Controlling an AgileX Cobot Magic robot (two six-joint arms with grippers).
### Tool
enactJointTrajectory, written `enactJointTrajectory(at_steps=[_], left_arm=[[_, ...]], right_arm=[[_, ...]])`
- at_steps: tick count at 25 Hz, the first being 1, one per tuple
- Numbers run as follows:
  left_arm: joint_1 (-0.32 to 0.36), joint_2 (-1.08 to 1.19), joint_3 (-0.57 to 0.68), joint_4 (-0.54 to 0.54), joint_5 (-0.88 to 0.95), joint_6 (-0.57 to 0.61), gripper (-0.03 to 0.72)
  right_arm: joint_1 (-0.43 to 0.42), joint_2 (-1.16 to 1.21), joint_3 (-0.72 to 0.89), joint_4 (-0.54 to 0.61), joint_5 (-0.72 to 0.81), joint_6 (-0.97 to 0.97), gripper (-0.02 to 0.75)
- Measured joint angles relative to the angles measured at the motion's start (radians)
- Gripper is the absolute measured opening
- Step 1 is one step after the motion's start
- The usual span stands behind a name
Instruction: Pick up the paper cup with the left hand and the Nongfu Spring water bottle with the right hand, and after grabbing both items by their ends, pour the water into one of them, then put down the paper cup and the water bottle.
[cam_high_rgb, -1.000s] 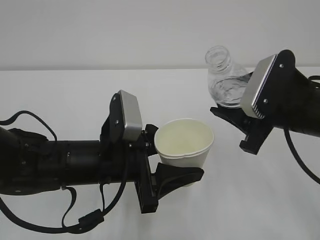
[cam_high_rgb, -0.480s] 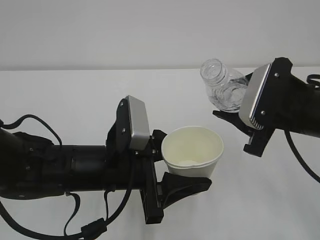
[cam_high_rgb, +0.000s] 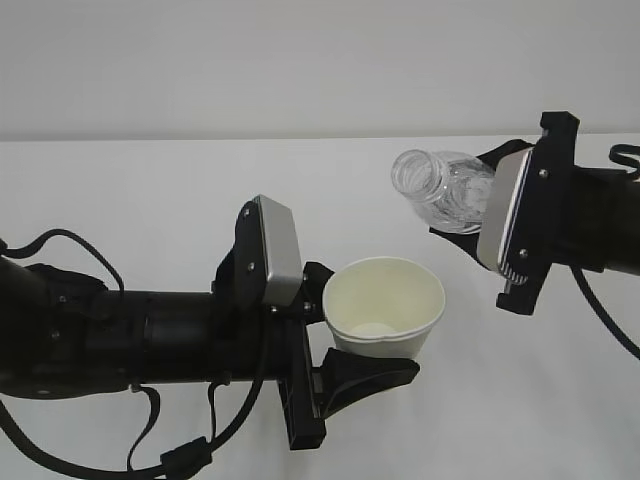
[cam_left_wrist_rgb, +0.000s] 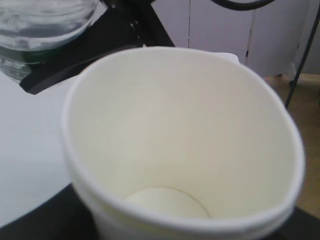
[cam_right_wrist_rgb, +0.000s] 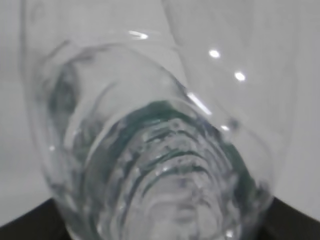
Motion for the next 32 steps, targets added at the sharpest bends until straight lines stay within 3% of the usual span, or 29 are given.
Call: enactJointTrajectory(at_steps=[10,32], left_arm=[[0.000,0.000,0.000,0.000,0.000,0.005,0.473],[0.000,0.000,0.000,-0.053,-0.017,-0.004,0.468]], right_arm=[[0.000,0.000,0.000,0.014,0.000,-0.128,0.447],[0.000,0.000,0.000,0.195,0.004,-0.433,0.447]])
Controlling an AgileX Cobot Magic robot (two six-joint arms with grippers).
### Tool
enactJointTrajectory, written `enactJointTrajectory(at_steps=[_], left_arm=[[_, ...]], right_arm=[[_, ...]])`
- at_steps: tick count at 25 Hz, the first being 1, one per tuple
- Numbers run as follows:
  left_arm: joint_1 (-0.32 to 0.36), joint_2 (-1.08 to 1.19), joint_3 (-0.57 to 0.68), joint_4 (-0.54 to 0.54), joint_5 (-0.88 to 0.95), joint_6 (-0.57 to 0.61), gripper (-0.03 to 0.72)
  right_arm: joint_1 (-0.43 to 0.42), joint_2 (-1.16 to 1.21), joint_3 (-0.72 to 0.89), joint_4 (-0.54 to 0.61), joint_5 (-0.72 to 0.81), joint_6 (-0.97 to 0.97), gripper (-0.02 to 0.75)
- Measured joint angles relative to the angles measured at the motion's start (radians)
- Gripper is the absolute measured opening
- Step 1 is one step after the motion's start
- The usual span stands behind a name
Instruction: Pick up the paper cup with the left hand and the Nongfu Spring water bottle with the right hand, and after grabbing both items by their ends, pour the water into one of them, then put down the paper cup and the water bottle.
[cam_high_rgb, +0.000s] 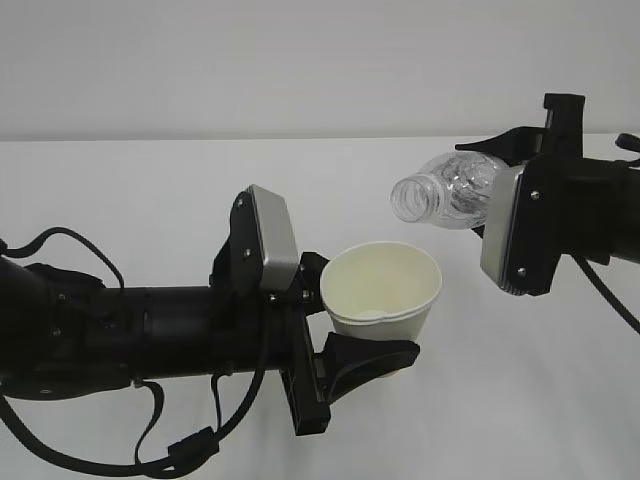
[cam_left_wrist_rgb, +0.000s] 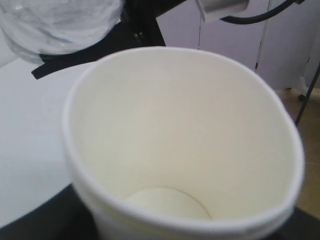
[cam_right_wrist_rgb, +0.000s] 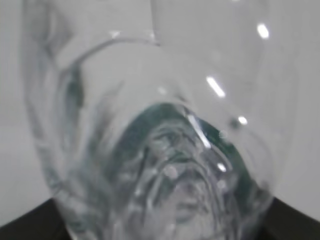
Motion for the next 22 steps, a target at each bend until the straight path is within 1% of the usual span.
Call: enactJointTrajectory(at_steps=[6,22], left_arm=[[0.000,0.000,0.000,0.000,0.000,-0.002,0.466],[0.000,0.000,0.000,0.011,0.010,-0.014,0.460]], right_arm=[[0.000,0.000,0.000,0.000,-0.025,-0.043,0.447],[0.000,0.000,0.000,0.000,-0.033,-0.125,0.447]])
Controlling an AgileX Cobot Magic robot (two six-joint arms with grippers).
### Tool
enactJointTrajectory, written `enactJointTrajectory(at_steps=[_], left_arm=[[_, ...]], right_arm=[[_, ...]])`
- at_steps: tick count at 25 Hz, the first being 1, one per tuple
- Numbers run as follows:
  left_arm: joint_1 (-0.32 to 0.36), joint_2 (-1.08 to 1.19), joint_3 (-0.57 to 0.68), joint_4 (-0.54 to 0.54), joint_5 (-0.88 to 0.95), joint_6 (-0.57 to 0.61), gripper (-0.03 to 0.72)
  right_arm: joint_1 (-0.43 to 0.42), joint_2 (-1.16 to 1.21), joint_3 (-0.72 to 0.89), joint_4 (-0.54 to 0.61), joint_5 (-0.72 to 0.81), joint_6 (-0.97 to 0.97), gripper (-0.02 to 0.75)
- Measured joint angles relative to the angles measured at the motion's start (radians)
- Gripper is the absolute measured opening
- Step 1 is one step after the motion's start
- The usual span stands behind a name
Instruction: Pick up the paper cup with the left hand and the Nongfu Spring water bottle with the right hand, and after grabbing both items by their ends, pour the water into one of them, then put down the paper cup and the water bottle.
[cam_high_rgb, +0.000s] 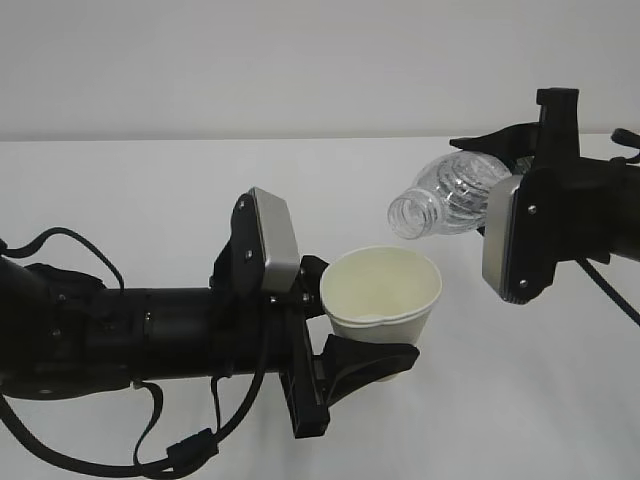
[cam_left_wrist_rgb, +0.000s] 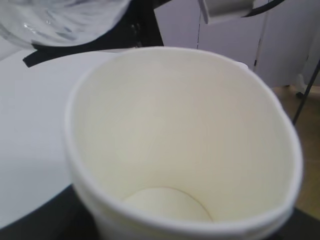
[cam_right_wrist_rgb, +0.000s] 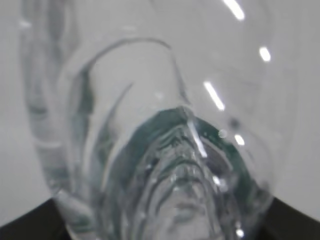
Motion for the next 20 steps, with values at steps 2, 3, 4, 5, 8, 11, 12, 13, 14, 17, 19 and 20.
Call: enactJointTrajectory(at_steps=[2,3,4,5,8,11,12,13,14,17,19,20], left_arm=[[0.000,0.000,0.000,0.009,0.000,-0.004,0.460],[0.000,0.000,0.000,0.009,0.000,-0.010,0.460],[0.000,0.000,0.000,0.011,0.000,-0.015,0.460],[0.000,0.000,0.000,0.011,0.000,-0.017,0.460],[0.000,0.000,0.000,0.013,0.000,-0.021,0.460],[0.000,0.000,0.000,0.013,0.000,-0.021,0.460],[0.000,0.000,0.000,0.015,0.000,-0.021,0.460],[0.000,0.000,0.000,0.015,0.001,-0.021,0.460],[0.000,0.000,0.000,0.015,0.001,-0.022,0.460],[0.000,0.000,0.000,0.015,0.002,-0.023,0.460],[0.000,0.000,0.000,0.015,0.002,-0.024,0.460],[0.000,0.000,0.000,0.017,0.002,-0.024,0.460]], right_arm=[[0.000,0.000,0.000,0.000,-0.002,-0.005,0.447],[0.000,0.000,0.000,0.002,-0.002,-0.010,0.447],[0.000,0.000,0.000,0.006,-0.005,-0.019,0.447],[0.000,0.000,0.000,0.013,-0.008,-0.029,0.447],[0.000,0.000,0.000,0.029,-0.018,-0.039,0.447],[0.000,0.000,0.000,0.036,-0.020,-0.049,0.447],[0.000,0.000,0.000,0.040,-0.022,-0.052,0.447],[0.000,0.000,0.000,0.045,-0.027,-0.054,0.447],[0.000,0.000,0.000,0.045,-0.032,-0.059,0.447],[0.000,0.000,0.000,0.049,-0.044,-0.081,0.447],[0.000,0.000,0.000,0.052,-0.044,-0.091,0.447],[0.000,0.000,0.000,0.052,-0.044,-0.092,0.447]])
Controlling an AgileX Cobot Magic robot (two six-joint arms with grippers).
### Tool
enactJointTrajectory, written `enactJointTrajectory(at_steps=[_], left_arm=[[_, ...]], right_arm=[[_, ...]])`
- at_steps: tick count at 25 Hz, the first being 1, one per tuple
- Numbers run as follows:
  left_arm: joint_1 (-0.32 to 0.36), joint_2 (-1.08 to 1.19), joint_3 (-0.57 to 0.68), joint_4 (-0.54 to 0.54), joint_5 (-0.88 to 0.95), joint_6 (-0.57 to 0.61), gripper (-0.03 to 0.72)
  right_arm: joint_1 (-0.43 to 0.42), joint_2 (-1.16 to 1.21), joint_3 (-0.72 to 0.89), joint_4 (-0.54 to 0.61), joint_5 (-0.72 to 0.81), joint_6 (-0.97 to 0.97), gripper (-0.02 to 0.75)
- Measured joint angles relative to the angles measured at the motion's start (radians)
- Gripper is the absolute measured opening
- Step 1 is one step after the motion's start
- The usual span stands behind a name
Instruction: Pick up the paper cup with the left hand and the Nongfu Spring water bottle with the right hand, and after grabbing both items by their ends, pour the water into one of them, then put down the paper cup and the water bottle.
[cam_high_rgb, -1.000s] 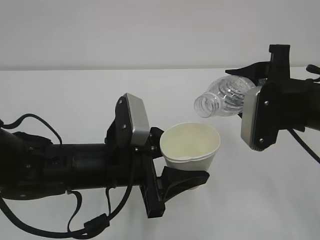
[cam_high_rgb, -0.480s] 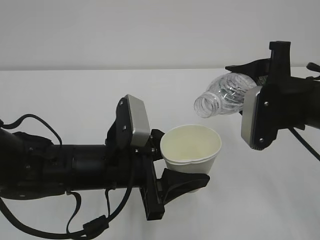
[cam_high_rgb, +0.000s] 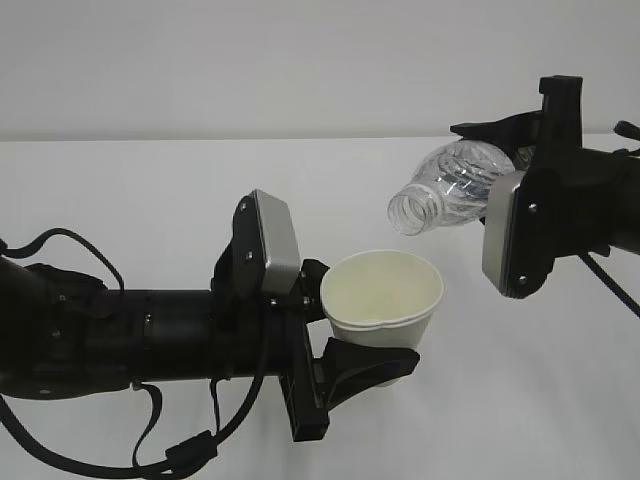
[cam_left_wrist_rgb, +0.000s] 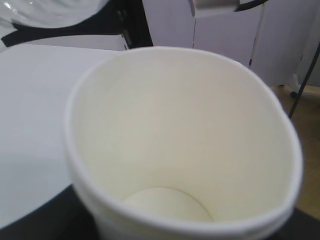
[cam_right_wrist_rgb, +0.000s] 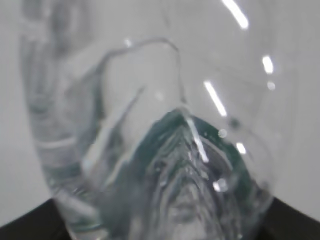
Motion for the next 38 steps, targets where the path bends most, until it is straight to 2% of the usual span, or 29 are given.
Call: enactJointTrajectory(at_steps=[29,38], left_arm=[[0.000,0.000,0.000,0.031,0.000,0.000,0.460],[0.000,0.000,0.000,-0.032,0.005,0.000,0.460]], right_arm=[[0.000,0.000,-0.032,0.000,-0.004,-0.074,0.446],[0.000,0.000,-0.032,0.000,-0.004,-0.077,0.446]])
